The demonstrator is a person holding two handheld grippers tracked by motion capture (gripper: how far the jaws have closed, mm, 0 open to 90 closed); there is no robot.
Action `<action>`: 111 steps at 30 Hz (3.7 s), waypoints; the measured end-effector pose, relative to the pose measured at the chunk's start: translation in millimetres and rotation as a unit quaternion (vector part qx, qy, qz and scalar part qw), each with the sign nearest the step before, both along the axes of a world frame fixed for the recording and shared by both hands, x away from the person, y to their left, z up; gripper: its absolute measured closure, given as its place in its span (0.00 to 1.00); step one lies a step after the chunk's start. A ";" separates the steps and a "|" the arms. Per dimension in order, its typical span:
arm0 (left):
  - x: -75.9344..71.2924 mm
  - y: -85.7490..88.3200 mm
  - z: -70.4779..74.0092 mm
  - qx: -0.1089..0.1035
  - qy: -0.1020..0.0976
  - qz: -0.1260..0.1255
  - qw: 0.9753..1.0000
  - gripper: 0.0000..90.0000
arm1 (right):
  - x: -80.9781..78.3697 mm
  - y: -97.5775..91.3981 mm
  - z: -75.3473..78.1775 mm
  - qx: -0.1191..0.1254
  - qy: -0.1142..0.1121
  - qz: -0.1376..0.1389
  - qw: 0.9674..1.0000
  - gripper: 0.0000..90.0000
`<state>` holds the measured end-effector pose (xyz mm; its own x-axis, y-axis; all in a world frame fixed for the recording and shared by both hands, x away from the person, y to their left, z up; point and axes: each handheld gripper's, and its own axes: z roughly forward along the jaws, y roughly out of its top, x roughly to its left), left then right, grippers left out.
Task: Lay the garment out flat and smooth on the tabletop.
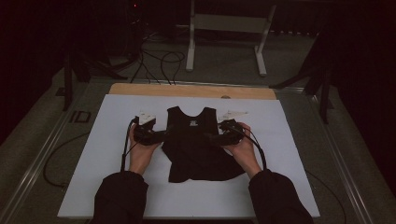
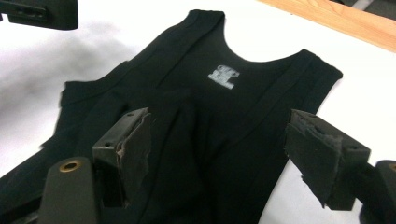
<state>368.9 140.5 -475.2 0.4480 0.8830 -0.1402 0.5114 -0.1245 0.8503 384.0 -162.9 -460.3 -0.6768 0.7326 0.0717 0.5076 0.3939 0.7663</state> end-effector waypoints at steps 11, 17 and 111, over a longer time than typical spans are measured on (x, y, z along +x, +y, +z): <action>-45.1 7.2 2.0 -0.001 -0.007 -0.011 1.000 0.23 | -49.6 -9.2 -18.0 0.033 -0.005 0.011 0.999 0.28; -69.7 14.5 0.2 0.006 -0.015 -0.016 1.000 0.23 | -75.7 -3.5 -22.5 0.007 -0.027 0.021 0.999 0.31; -121.3 19.0 -25.0 0.020 -0.013 -0.042 0.999 0.24 | -99.2 -16.8 -9.1 0.034 -0.053 0.066 0.996 0.93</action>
<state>247.6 159.5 -500.2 0.5244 0.8463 -0.0937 0.4759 -0.2001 0.8564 284.7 -179.7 -469.4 -0.7734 0.6325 0.0412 0.3691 0.3966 0.8405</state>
